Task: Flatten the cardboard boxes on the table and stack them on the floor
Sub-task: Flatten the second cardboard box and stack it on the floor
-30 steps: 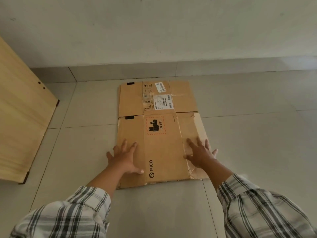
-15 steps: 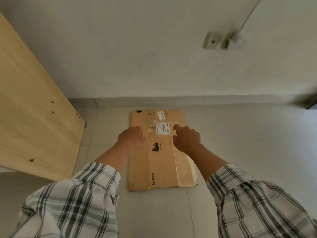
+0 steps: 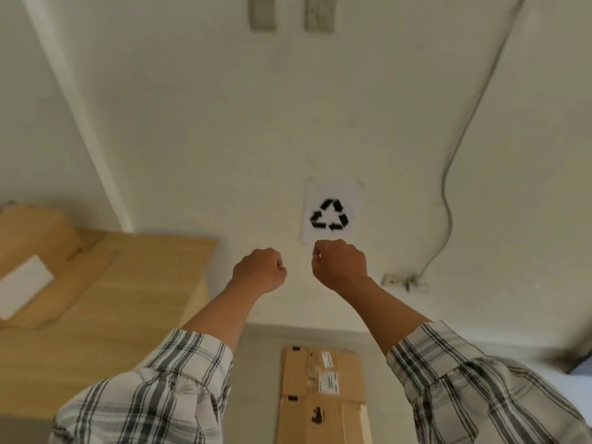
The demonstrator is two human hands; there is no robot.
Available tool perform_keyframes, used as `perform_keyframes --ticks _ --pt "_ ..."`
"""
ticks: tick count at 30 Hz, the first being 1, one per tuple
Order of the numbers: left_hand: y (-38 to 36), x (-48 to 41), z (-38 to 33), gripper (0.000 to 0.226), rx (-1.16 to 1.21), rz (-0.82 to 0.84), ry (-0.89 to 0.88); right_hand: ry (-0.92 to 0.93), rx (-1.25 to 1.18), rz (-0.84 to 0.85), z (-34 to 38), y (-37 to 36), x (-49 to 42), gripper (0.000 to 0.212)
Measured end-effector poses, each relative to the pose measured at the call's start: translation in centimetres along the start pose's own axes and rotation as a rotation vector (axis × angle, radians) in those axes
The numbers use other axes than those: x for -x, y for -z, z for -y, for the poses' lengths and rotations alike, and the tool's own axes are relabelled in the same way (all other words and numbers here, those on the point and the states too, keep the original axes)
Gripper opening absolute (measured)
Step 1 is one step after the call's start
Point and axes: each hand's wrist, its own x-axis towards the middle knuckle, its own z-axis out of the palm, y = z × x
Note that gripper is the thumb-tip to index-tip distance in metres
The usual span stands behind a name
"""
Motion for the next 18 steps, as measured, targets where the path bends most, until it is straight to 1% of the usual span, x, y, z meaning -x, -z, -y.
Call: perform_keyframes --ticks 4,8,12,18 --pt "9.1 1.6 2.8 0.017 0.001 -0.106 -0.002 0.057 -0.021 -0.094 7.6 5.8 -1.4 0.022" --pt "16.1 4.0 8.4 0.019 -0.025 -0.172 -0.010 0.079 -0.064 -0.156 16.2 8.6 -1.1 0.022" --pt "21.4 7.2 15.8 0.020 -0.025 -0.200 -0.007 0.090 -0.132 -0.186 24.4 8.9 0.0 0.022" --pt "26.3 10.4 27.8 0.021 -0.014 -0.220 0.049 0.149 -0.164 -0.168 36.0 6.0 -0.2 0.023"
